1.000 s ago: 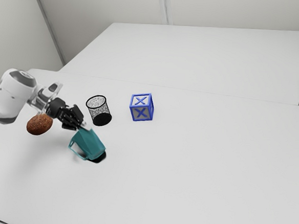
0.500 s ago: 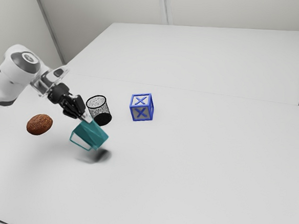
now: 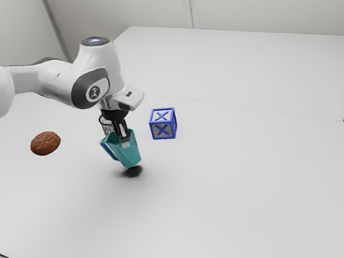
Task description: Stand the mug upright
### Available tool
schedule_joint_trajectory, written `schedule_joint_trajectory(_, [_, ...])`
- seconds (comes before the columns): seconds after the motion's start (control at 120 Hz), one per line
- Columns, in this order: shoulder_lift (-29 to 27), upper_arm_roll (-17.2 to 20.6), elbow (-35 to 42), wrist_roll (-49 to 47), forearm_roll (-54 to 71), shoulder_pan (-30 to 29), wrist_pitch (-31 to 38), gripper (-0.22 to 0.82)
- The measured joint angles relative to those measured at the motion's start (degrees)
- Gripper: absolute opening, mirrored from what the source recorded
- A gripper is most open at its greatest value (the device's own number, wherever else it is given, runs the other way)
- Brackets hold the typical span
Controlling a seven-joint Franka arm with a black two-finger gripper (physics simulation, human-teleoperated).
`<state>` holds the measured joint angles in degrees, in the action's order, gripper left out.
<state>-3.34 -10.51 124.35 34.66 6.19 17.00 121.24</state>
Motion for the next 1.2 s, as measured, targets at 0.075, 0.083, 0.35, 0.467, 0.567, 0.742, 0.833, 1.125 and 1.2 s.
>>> schedule_joint_trajectory(0.075, [-0.10, 0.31, 0.53, -0.97, 3.02, -0.64, 1.49, -0.18])
schedule_joint_trajectory(0.083, [-0.04, 0.33, 0.56, -1.08, 3.27, -0.77, 1.63, -0.18])
schedule_joint_trajectory(0.35, [1.39, 1.26, 0.82, -5.12, 6.38, -2.56, 3.76, -0.18])
schedule_joint_trajectory(0.467, [1.34, 2.13, 1.21, -7.18, 6.25, -1.62, 3.19, -0.18])
schedule_joint_trajectory(0.567, [1.81, 2.50, 1.26, -8.93, 4.94, -0.30, 2.36, -0.18])
schedule_joint_trajectory(0.742, [2.45, 3.42, 1.27, -11.57, 3.71, 0.98, 1.46, -0.18])
schedule_joint_trajectory(0.833, [3.02, 3.53, 1.20, -12.71, 3.50, 1.70, 1.24, -0.18])
schedule_joint_trajectory(1.125, [4.41, 3.47, 1.05, -15.37, 3.26, 3.75, 1.22, -0.18])
schedule_joint_trajectory(1.2, [4.63, 3.47, 1.01, -15.83, 3.17, 3.68, 1.20, -0.09])
